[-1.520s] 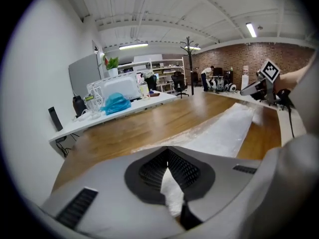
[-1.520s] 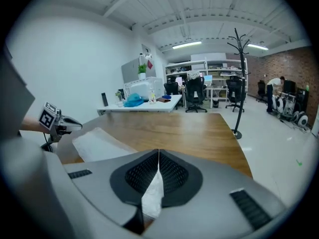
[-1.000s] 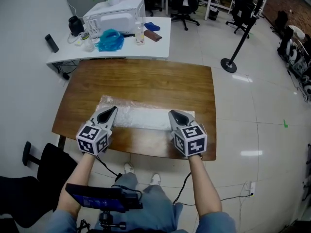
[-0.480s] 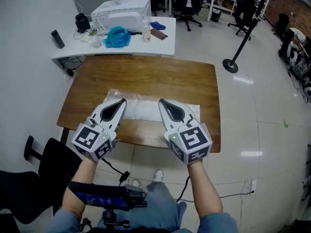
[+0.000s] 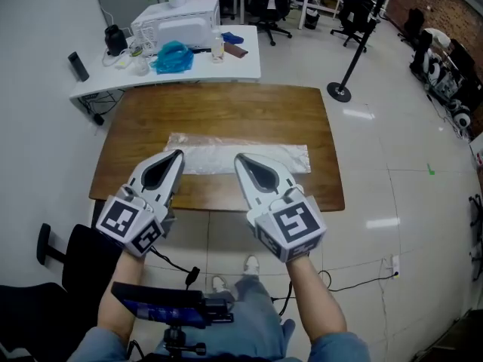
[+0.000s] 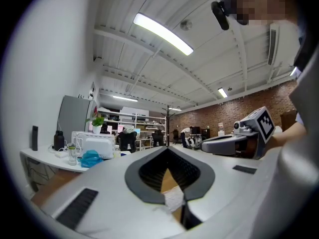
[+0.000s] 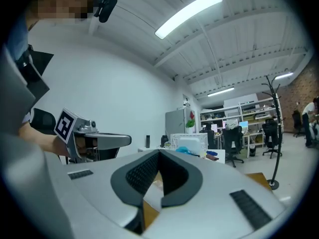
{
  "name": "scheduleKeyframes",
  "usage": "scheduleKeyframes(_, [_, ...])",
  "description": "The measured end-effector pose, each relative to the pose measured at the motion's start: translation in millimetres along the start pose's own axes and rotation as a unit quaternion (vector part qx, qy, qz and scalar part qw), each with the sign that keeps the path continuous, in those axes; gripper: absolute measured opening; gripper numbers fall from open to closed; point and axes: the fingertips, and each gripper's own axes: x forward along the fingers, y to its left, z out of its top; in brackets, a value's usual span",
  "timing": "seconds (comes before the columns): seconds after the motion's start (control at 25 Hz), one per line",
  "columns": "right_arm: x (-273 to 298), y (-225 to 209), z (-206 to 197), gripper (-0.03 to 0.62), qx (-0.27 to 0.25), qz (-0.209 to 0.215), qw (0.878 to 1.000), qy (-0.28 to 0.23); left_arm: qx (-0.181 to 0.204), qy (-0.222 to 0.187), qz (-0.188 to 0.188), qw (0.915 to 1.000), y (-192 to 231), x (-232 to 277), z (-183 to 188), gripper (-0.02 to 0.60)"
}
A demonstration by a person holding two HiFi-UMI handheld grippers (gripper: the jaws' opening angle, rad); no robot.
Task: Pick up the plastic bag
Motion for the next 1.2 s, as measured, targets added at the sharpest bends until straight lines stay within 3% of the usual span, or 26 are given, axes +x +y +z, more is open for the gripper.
scheduleKeyframes(0.24, [-10.2,32.1,5.1,0.005,-0.009,-0.018,1.000,-0.010,-0.012,-0.020,-0.023,0.9995,-2.5,-24.8,2.6,0.019])
scheduleKeyframes(0.44, [-14.4,47.9,8.4,0.005,-0.023,-0.032,0.999,-0.022,0.003,-0.028,-0.015,0.9995,-0.9,-42.6,3.5,0.019])
scheduleKeyframes(0.64, [-13.5,54.1,2.7,0.005,-0.024,-0.037,0.999,-0.016,0.030,-0.011,-0.009,0.9994,-4.1,-54.6,-11.9,0.018])
scheduleKeyframes(0.88, [-11.5,57.3,-6.5,0.005,-0.017,-0.042,0.999,-0.021,0.010,0.009,0.005,0.9999,0.4,-61.3,-33.7,0.019])
scheduleKeyframes(1.2, [-16.2,57.3,-9.3,0.005,-0.016,-0.045,0.999,-0.022,0.018,0.002,-0.007,0.9998,-11.3,-52.8,-27.8,0.018])
